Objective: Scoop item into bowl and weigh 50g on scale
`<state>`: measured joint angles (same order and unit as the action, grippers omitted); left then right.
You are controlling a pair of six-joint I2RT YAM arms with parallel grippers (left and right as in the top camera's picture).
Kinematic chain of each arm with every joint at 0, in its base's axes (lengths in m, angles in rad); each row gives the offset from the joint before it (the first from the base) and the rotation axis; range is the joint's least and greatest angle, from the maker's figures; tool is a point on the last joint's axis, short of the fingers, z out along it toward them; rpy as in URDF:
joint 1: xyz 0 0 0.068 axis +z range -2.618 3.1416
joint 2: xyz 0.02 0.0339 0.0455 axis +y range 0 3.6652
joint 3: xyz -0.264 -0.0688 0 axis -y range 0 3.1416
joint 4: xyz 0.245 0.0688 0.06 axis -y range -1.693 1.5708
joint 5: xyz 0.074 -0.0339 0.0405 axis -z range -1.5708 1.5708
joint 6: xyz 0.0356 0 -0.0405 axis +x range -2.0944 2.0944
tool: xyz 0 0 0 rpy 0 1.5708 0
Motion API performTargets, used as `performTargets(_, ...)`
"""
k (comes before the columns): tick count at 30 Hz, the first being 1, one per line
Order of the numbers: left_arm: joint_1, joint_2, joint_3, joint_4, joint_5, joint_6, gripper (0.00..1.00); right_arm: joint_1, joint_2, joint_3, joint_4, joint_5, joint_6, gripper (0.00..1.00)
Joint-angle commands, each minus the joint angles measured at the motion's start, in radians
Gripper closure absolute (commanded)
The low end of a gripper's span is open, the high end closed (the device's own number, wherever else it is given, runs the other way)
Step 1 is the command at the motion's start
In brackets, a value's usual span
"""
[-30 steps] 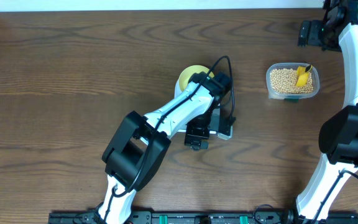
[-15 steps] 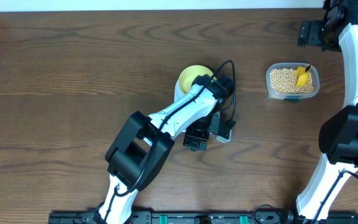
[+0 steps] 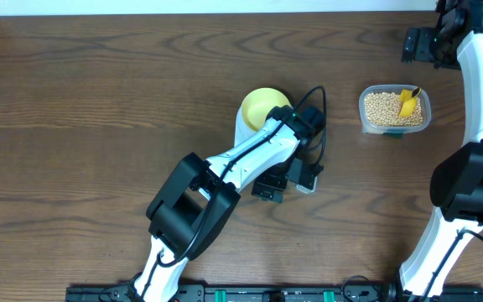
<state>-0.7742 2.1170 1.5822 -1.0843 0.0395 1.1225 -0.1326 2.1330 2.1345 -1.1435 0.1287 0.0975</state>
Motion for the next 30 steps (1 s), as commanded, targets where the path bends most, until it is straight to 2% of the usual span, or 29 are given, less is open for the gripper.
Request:
performTargets(1, 0.010, 0.007, 0.025, 0.001, 0.021, -0.002, 0.02, -0.004, -0.001, 0.016, -0.001, 0.011, -0.009, 0.01)
performTargets(18, 0.036, 0.007, 0.027, -0.060, 0.092, -0.021, 0.02, -0.004, -0.001, 0.016, 0.000, 0.011, -0.009, 0.01)
performTargets(30, 0.033, 0.033, 0.027, -0.047, 0.045, -0.022, 0.02, -0.004, -0.001, 0.016, -0.001, 0.011, -0.009, 0.01)
